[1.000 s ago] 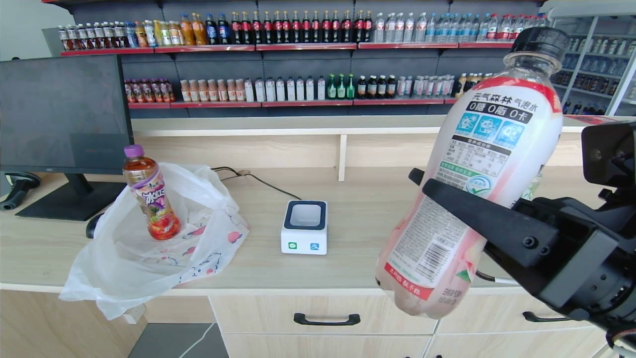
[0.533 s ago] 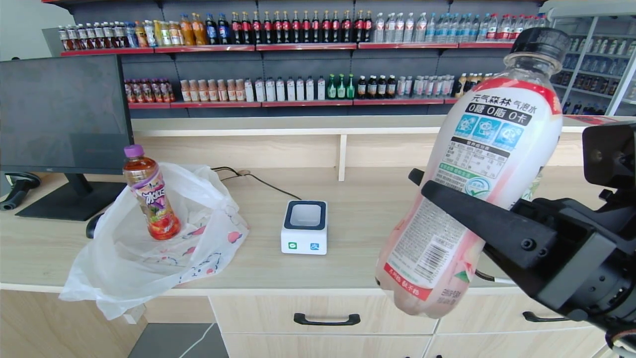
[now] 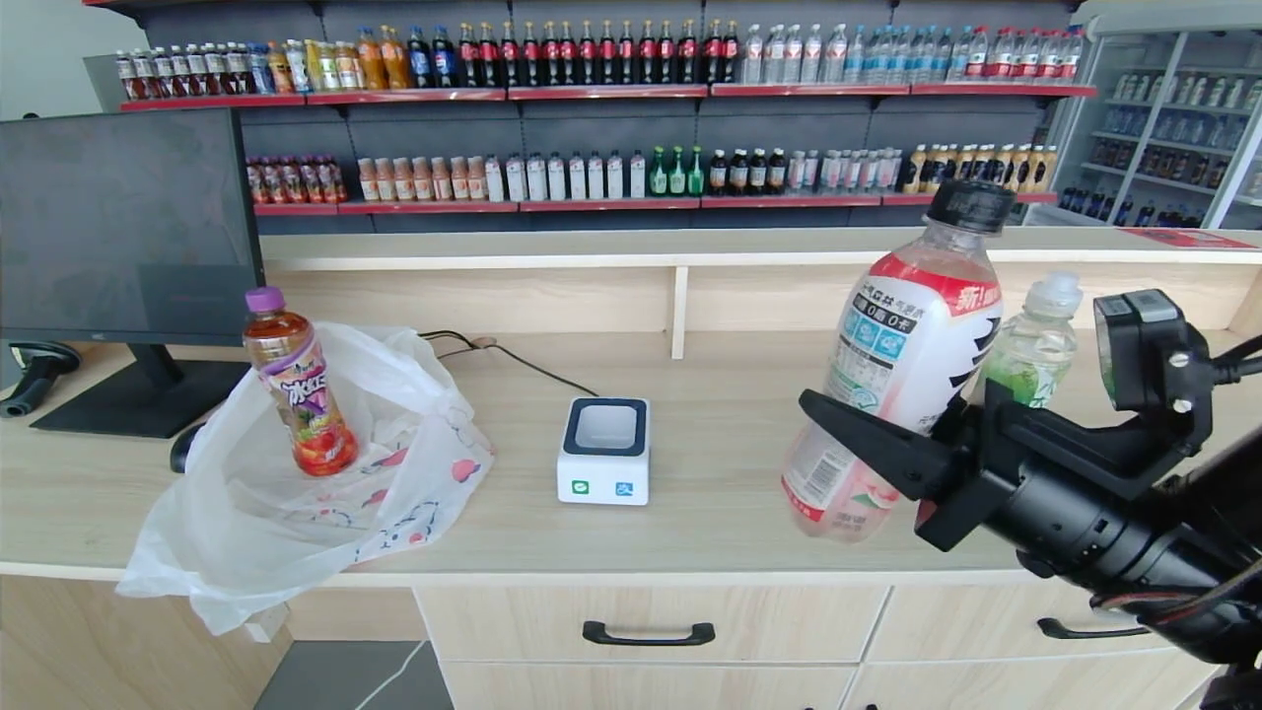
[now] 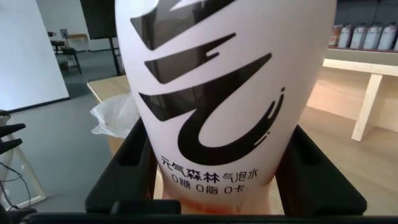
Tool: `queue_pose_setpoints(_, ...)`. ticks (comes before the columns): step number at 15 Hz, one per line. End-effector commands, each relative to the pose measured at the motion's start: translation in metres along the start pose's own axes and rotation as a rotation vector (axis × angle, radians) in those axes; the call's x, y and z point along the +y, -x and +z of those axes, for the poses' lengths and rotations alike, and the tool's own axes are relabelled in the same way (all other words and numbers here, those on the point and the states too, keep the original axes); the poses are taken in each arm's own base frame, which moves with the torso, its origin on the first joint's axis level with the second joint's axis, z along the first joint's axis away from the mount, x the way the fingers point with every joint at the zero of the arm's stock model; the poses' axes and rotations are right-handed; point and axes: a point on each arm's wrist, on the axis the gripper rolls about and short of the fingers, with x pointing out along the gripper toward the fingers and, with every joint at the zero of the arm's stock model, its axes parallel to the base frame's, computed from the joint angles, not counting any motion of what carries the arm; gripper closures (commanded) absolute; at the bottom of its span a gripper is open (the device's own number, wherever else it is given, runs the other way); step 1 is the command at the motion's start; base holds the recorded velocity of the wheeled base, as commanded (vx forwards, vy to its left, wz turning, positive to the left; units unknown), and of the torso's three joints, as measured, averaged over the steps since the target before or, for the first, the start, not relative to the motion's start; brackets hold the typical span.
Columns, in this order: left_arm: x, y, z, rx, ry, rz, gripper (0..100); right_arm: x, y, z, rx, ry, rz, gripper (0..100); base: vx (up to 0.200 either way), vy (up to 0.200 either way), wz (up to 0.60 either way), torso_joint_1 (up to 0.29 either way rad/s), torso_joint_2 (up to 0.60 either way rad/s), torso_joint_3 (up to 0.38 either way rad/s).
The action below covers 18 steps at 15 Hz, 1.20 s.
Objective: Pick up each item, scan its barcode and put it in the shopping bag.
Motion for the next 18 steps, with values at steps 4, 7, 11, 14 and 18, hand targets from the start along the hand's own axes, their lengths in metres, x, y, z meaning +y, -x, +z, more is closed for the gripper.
queue_pose_setpoints(4, 0.000, 0.000, 0.000, -0.001, 0.001, 0.000, 0, -0.028, -0.005, -0.011, 0.011, 0.138, -0.352, 100, 0.000, 0.000, 0.00, 0.000, 0.00, 0.000)
queue_pose_setpoints(7, 0.000, 0.000, 0.000, -0.001, 0.002, 0.000, 0, -0.038, -0.008, -0.007, -0.026, 0.159, -0.592, 100, 0.000, 0.000, 0.00, 0.000, 0.00, 0.000)
queue_pose_setpoints(11, 0.000, 0.000, 0.000, -0.001, 0.004, 0.000, 0, -0.040, -0.006, -0.009, -0.020, 0.158, -0.600, 100, 0.000, 0.150, 0.00, 0.001, 0.00, 0.003)
queue_pose_setpoints(14, 0.000, 0.000, 0.000, -0.001, 0.004, 0.000, 0, -0.040, -0.004, -0.009, -0.018, 0.149, -0.601, 100, 0.000, 0.200, 0.00, 0.009, 0.01, 0.001)
queue_pose_setpoints(18, 0.000, 0.000, 0.000, -0.002, 0.007, 0.000, 0, -0.039, -0.004, -0.010, -0.018, 0.140, -0.600, 100, 0.000, 0.200, 0.00, 0.005, 0.00, 0.002)
